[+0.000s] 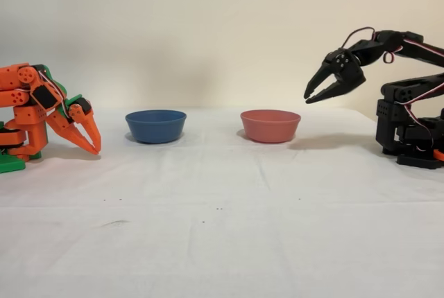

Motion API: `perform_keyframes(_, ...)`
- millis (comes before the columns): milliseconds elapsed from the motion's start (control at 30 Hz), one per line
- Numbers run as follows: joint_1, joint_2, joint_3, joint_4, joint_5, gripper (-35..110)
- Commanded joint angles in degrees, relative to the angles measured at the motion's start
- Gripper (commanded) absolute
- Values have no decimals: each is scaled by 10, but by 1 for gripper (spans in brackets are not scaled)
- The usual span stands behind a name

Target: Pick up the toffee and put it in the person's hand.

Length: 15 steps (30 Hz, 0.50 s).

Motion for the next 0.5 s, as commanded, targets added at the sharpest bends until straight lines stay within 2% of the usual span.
perform_keyframes(0, 16, 54, 37, -3, 9, 0)
perform_keyframes(467, 17, 194, 178, -4, 33, 0)
